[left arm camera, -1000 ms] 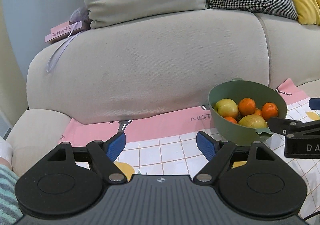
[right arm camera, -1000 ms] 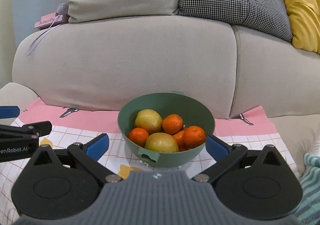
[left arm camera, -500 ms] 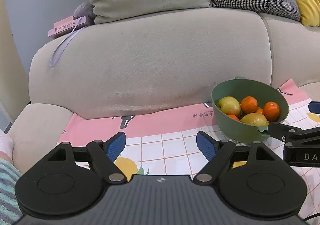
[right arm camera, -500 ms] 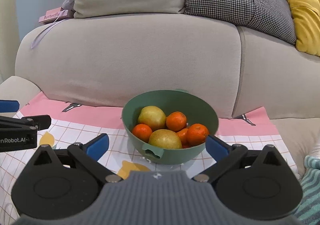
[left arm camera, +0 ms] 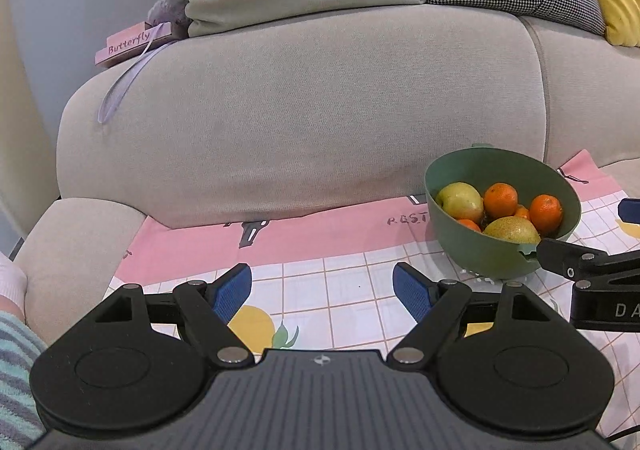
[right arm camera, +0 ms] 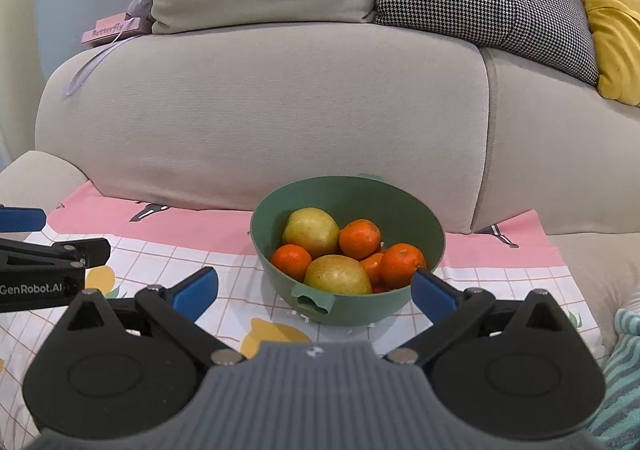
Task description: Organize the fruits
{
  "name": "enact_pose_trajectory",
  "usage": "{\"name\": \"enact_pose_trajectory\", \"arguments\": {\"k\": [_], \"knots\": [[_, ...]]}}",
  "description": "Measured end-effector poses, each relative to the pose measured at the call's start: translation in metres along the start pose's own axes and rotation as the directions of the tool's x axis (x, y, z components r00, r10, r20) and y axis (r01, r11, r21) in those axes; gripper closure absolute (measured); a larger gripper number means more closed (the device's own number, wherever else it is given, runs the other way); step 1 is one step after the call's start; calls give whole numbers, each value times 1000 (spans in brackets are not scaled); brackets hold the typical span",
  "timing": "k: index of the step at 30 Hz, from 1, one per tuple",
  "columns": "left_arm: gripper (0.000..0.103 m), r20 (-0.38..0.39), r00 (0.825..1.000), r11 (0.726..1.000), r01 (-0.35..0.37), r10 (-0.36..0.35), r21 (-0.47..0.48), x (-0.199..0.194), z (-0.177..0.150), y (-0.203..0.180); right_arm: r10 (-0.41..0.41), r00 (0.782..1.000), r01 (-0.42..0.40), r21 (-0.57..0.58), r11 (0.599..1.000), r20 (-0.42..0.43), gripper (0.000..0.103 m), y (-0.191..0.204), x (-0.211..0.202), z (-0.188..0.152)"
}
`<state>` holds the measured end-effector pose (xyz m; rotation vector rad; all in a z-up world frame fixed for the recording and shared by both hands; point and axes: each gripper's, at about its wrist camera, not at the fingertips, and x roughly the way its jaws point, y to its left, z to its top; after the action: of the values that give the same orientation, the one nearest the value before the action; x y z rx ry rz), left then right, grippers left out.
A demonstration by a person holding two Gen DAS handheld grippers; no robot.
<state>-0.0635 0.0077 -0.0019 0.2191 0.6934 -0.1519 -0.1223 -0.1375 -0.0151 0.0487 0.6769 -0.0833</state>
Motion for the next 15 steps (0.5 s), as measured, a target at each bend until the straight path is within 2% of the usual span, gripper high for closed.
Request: {"name": "enact_pose_trajectory", "arguments": {"k": [15], "knots": [[9,-1,1000,1000,1,-1,-3,0,0,1,10,1000,-10,-3,1000,-6,4,0,1,-1]]}}
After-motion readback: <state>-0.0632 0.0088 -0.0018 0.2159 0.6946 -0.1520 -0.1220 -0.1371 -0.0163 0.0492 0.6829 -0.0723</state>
